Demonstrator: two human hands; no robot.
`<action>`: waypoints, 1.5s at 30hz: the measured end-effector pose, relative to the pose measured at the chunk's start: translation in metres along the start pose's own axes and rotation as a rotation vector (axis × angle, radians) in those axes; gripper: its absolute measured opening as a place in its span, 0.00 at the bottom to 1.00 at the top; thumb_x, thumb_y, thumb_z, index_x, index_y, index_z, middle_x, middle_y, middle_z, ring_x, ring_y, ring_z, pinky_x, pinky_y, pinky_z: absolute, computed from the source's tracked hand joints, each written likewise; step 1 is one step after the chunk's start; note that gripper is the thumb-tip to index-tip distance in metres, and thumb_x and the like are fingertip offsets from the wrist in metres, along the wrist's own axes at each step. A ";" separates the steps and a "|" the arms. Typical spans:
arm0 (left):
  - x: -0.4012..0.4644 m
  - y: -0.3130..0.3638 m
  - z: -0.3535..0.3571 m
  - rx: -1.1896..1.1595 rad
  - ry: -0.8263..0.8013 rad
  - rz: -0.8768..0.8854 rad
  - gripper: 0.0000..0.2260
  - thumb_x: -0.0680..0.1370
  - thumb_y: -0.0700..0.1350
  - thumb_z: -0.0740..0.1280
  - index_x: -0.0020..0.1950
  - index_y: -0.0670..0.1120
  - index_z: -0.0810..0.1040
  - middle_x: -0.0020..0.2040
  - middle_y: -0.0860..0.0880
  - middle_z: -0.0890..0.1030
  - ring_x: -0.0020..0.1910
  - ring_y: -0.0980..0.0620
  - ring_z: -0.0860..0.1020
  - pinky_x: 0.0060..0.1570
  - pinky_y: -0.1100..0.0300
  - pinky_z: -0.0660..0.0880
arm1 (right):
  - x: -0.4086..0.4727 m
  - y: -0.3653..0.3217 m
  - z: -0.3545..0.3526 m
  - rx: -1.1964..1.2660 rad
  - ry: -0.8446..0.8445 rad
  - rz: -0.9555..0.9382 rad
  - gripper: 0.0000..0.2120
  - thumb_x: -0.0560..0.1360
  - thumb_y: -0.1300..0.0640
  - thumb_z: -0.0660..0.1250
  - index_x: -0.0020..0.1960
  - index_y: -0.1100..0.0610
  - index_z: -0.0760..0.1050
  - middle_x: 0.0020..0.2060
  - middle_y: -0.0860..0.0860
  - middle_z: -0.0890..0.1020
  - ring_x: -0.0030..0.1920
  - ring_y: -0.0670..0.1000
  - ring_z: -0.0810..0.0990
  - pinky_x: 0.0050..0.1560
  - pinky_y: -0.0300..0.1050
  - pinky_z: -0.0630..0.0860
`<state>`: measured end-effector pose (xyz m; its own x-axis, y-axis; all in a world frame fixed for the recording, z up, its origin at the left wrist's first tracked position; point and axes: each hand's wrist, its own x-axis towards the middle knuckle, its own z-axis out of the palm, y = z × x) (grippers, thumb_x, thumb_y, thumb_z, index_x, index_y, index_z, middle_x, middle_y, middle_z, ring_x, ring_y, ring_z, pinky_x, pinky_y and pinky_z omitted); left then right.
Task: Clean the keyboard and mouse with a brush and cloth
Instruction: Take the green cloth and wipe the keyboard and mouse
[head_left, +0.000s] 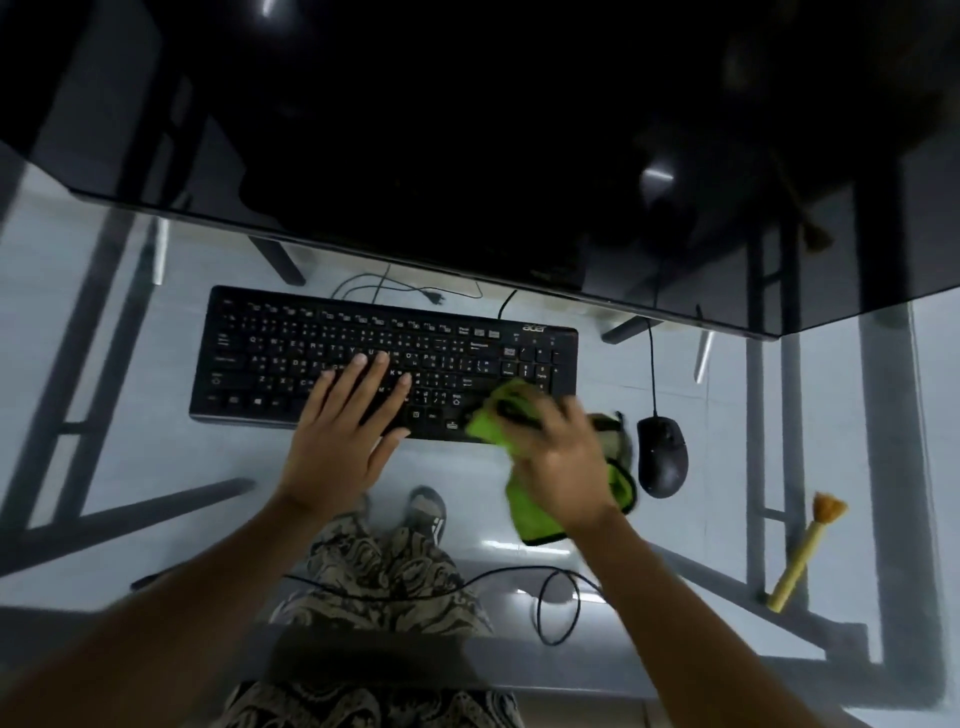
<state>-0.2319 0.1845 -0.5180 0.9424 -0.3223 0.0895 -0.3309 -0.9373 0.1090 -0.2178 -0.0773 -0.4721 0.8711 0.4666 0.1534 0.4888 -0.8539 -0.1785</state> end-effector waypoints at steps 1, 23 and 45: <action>0.000 0.000 0.000 -0.001 -0.003 -0.001 0.23 0.82 0.55 0.53 0.75 0.46 0.66 0.75 0.41 0.65 0.75 0.41 0.61 0.72 0.43 0.57 | -0.006 0.011 -0.003 -0.009 0.025 0.062 0.28 0.63 0.65 0.70 0.61 0.47 0.79 0.58 0.56 0.79 0.48 0.58 0.72 0.44 0.47 0.76; -0.016 -0.039 -0.023 -0.060 0.039 -0.411 0.25 0.81 0.47 0.53 0.78 0.44 0.55 0.78 0.38 0.54 0.77 0.41 0.51 0.74 0.41 0.41 | 0.050 -0.105 0.030 0.055 -0.049 -0.255 0.15 0.72 0.57 0.63 0.51 0.41 0.82 0.60 0.51 0.78 0.52 0.57 0.72 0.49 0.51 0.75; -0.026 -0.056 -0.018 -0.231 0.040 -0.587 0.26 0.83 0.52 0.47 0.78 0.40 0.54 0.78 0.37 0.52 0.78 0.40 0.49 0.75 0.44 0.49 | 0.046 -0.076 0.026 0.035 -0.162 -0.283 0.22 0.66 0.60 0.64 0.54 0.40 0.80 0.62 0.51 0.77 0.55 0.57 0.70 0.51 0.53 0.77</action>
<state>-0.2383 0.2475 -0.5089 0.9691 0.2464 -0.0143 0.2347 -0.9022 0.3618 -0.2141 0.0153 -0.4771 0.6953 0.7173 0.0453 0.7116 -0.6781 -0.1842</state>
